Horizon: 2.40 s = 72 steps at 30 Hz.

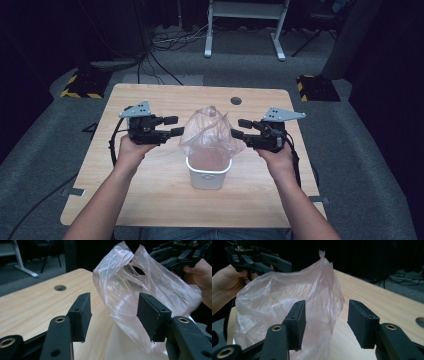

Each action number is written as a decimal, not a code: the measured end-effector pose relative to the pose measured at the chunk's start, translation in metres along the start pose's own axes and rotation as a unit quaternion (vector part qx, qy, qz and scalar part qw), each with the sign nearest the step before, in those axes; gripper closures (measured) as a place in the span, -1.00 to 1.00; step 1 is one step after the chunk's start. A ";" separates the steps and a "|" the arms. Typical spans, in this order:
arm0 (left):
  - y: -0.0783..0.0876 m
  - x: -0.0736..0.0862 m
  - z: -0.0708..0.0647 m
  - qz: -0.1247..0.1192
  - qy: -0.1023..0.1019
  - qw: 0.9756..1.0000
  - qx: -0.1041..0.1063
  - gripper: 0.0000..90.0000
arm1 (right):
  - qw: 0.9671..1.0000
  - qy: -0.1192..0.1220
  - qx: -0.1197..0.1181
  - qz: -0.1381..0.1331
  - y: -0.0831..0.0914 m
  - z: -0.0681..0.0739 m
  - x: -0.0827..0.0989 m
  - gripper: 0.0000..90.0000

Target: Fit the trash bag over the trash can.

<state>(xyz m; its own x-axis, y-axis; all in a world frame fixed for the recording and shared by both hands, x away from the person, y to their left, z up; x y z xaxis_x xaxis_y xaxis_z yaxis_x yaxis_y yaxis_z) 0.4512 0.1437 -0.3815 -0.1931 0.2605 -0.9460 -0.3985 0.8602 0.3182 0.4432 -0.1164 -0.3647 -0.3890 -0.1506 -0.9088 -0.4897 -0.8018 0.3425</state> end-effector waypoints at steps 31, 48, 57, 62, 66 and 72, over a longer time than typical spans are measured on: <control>-0.034 0.051 -0.004 0.136 -0.015 0.991 0.008 0.99 | 0.993 -0.040 -0.009 0.107 -0.034 -0.016 0.030 0.99; -0.005 0.036 -0.005 0.063 0.018 0.998 -0.010 0.21 | 0.997 -0.047 0.001 0.069 -0.012 -0.021 0.030 0.54; -0.004 0.017 -0.025 0.042 -0.001 0.998 0.036 0.08 | 0.997 -0.047 -0.048 0.049 -0.019 0.000 0.017 0.11; -0.016 0.022 -0.038 0.084 -0.059 0.994 0.031 0.71 | 0.995 -0.003 -0.032 0.095 -0.026 0.012 0.022 0.74; -0.010 0.022 -0.043 0.073 -0.080 0.994 0.031 0.91 | 0.995 0.012 -0.038 0.093 -0.019 0.021 0.022 1.00; 0.007 0.020 -0.054 0.049 -0.103 0.993 0.035 0.93 | 0.995 0.035 -0.067 0.067 0.002 0.039 0.021 1.00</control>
<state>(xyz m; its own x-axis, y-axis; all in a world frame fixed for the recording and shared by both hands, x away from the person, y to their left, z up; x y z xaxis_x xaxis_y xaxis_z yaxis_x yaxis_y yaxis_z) 0.3957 0.1314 -0.3951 -0.0370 0.4230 -0.9054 -0.3226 0.8524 0.4115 0.4032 -0.0983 -0.3739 -0.3867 -0.2978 -0.8728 -0.3271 -0.8406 0.4317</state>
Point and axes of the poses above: each handheld gripper's, and its own axes: y roughly backward along the jaws, x roughly out of its underside, z roughly to its left, the point moved 7 cm from there along -y, roughly forward along the jaws, and after that the axes turned 8 degrees about -y, right-handed, at the moved point
